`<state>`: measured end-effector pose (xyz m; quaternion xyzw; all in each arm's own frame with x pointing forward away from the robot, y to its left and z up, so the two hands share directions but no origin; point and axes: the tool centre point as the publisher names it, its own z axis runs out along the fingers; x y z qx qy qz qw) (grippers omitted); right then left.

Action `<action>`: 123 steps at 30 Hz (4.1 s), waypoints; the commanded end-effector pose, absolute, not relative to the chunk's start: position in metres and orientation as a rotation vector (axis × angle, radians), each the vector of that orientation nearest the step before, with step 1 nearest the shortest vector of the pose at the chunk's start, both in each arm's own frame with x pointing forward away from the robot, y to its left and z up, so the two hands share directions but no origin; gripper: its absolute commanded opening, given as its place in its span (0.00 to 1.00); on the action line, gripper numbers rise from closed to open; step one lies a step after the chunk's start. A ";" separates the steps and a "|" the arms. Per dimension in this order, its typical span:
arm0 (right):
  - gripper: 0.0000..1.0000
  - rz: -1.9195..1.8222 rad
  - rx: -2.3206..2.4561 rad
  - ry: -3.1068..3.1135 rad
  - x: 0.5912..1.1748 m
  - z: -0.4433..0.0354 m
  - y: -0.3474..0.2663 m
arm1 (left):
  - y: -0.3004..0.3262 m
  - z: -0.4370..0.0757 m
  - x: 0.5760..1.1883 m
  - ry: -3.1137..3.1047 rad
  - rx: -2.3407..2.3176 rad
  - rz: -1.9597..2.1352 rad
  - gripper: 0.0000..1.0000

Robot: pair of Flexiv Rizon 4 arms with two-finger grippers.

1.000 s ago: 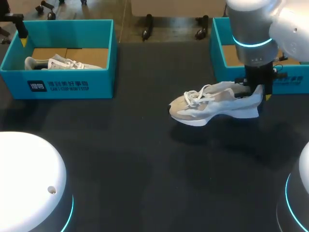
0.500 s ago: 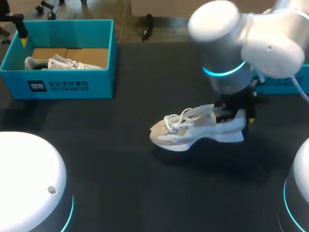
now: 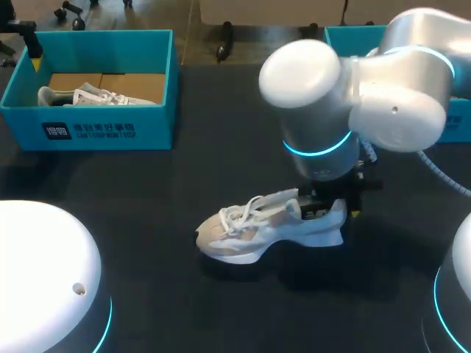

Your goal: Take the shoe out of the shoebox, open the shoe tongue, remove and reinsert the insole, then place the shoe into the shoebox

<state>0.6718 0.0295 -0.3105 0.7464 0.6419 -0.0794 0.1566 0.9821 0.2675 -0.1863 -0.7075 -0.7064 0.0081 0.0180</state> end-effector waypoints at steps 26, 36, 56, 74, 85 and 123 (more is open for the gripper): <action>0.00 -0.275 2.158 1.825 0.673 -0.351 0.063 | 0.268 -0.186 0.982 -2.191 -2.197 0.022 1.00; 0.00 -0.281 2.165 1.832 0.671 -0.362 0.067 | 0.268 -0.186 0.982 -2.191 -2.197 0.022 1.00; 0.00 -0.246 2.169 1.897 0.661 -0.378 0.079 | 0.268 -0.186 0.982 -2.191 -2.197 0.022 1.00; 0.00 -0.279 2.193 1.915 0.659 -0.395 0.083 | 0.268 -0.186 0.982 -2.191 -2.197 0.022 1.00; 0.95 -0.238 2.182 1.954 0.660 -0.390 0.081 | 0.268 -0.186 0.982 -2.191 -2.197 0.022 1.00; 1.00 1.020 1.463 3.076 0.664 -0.295 0.020 | 0.268 -0.186 0.982 -2.191 -2.197 0.022 1.00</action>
